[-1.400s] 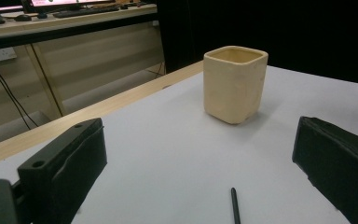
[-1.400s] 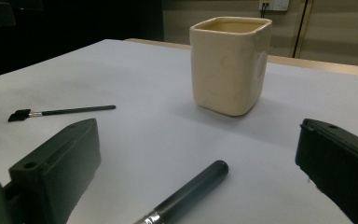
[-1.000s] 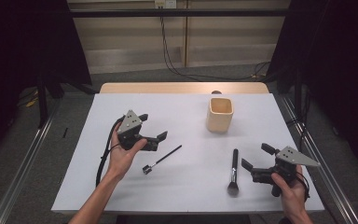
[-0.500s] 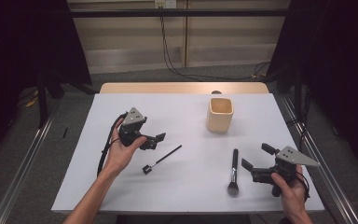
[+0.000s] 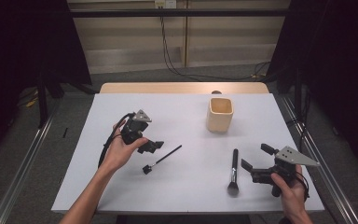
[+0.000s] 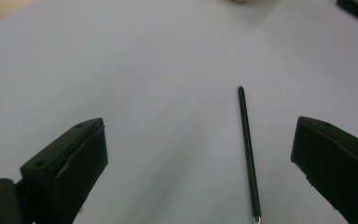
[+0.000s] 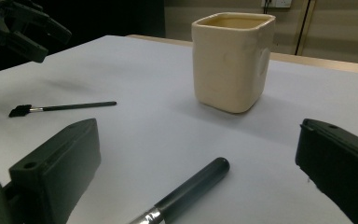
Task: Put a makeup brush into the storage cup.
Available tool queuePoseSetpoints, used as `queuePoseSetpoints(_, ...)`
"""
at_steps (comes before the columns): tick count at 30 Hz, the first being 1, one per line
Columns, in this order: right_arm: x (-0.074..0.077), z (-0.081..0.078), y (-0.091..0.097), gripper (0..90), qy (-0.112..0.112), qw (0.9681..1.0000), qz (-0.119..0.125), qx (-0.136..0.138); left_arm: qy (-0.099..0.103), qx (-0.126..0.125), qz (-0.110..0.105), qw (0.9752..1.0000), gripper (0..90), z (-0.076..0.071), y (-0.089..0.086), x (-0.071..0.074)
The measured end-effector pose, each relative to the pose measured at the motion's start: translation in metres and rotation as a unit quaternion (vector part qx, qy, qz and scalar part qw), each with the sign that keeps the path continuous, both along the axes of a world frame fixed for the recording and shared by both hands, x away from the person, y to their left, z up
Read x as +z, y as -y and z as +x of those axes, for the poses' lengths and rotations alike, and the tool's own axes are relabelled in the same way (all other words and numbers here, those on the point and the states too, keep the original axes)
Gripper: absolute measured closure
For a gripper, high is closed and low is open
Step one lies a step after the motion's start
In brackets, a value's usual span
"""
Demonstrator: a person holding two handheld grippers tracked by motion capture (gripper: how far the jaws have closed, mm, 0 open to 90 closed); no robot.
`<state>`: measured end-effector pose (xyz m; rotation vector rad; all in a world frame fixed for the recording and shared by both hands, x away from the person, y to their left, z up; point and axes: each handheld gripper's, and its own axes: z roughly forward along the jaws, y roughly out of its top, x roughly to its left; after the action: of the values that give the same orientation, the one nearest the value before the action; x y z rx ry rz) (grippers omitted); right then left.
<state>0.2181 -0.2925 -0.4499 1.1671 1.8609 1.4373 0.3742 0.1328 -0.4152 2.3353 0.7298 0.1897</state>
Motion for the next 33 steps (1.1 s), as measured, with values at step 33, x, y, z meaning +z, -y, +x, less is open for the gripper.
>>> queuePoseSetpoints(33,-0.002,0.001,-0.001,0.0,-0.01,0.9999,-0.005,0.006,-0.129,-0.065,0.183,0.9724,7.7,0.001,0.036,-0.029)
